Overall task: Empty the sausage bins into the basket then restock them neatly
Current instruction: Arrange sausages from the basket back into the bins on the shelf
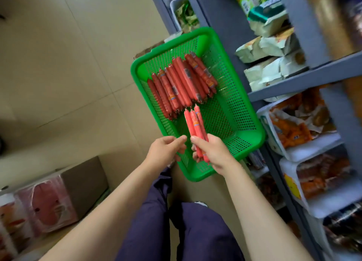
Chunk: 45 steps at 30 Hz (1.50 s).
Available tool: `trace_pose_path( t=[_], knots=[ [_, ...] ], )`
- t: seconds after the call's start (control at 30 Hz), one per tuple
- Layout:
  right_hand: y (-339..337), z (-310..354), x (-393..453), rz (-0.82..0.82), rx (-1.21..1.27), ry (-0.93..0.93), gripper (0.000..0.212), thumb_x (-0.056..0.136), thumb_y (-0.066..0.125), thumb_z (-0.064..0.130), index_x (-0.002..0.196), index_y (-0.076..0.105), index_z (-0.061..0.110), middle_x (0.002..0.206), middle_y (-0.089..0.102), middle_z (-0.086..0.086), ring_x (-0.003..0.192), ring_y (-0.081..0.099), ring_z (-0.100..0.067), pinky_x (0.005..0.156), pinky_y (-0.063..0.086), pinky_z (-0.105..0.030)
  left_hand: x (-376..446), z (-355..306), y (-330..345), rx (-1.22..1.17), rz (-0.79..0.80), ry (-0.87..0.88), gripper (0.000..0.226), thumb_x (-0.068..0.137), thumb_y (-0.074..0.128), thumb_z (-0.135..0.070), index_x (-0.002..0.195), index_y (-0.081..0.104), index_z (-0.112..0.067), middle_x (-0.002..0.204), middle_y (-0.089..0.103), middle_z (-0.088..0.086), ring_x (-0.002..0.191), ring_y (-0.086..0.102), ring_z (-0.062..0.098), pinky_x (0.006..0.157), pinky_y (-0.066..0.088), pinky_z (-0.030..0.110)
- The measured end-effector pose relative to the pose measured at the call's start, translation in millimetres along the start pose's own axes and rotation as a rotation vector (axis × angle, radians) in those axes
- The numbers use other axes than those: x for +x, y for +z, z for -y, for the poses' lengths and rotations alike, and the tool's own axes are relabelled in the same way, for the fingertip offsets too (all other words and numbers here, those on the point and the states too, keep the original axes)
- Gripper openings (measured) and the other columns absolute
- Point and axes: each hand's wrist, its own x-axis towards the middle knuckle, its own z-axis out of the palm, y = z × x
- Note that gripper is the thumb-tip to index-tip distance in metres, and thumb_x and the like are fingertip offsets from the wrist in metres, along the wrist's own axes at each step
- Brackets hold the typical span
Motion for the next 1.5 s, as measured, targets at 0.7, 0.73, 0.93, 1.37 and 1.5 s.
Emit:
trace_pose_path(
  t=[0.7, 0.73, 0.93, 1.37, 1.5],
  knots=[
    [-127, 200, -482, -0.901, 0.658, -1.043, 0.014, 0.088, 0.069, 0.023, 0.095, 0.061, 0.014, 0.063, 0.062, -0.011, 0.042, 0.05, -0.023, 0.036, 0.032, -0.022, -361, -319, 210, -0.313, 1.038, 0.65, 0.025, 0.084, 0.066, -0.034, 0.104, 0.07, -0.02, 0.091, 0.062, 0.014, 0.068, 0.06, 0.022, 0.061, 0.045, 0.033],
    [-133, 195, -493, -0.976, 0.683, -1.061, 0.013, 0.09, 0.068, 0.022, 0.094, 0.06, 0.013, 0.062, 0.061, -0.011, 0.042, 0.05, -0.023, 0.036, 0.032, -0.022, -370, -318, 225, -0.28, 1.095, 0.656, 0.021, 0.086, 0.065, -0.035, 0.1, 0.072, -0.02, 0.084, 0.06, 0.018, 0.062, 0.058, 0.027, 0.058, 0.046, 0.037],
    [-181, 155, -534, -1.253, 0.77, -1.061, 0.018, 0.089, 0.07, 0.023, 0.087, 0.059, 0.009, 0.059, 0.061, -0.011, 0.039, 0.05, -0.02, 0.035, 0.03, -0.02, -398, -307, 287, -0.063, 0.913, 0.795, 0.037, 0.084, 0.074, -0.044, 0.094, 0.063, -0.01, 0.073, 0.056, 0.01, 0.066, 0.05, 0.023, 0.058, 0.04, 0.034],
    [-299, 153, -563, -1.208, 0.585, -0.672, 0.022, 0.086, 0.075, 0.025, 0.1, 0.064, 0.01, 0.08, 0.066, -0.01, 0.041, 0.057, -0.016, 0.039, 0.043, -0.021, -360, -310, 315, 0.419, 0.656, 1.237, 0.072, 0.087, 0.063, -0.052, 0.149, 0.033, -0.032, 0.14, 0.042, -0.014, 0.123, 0.043, 0.004, 0.104, 0.043, 0.034],
    [-314, 157, -555, -1.19, 0.461, -0.522, 0.019, 0.089, 0.07, 0.027, 0.099, 0.066, 0.012, 0.102, 0.07, -0.018, 0.072, 0.07, -0.03, 0.067, 0.06, -0.039, -359, -311, 314, 0.401, 0.681, 1.222, 0.076, 0.082, 0.064, -0.057, 0.148, 0.035, -0.034, 0.138, 0.043, -0.015, 0.123, 0.047, 0.005, 0.103, 0.047, 0.035]
  ],
)
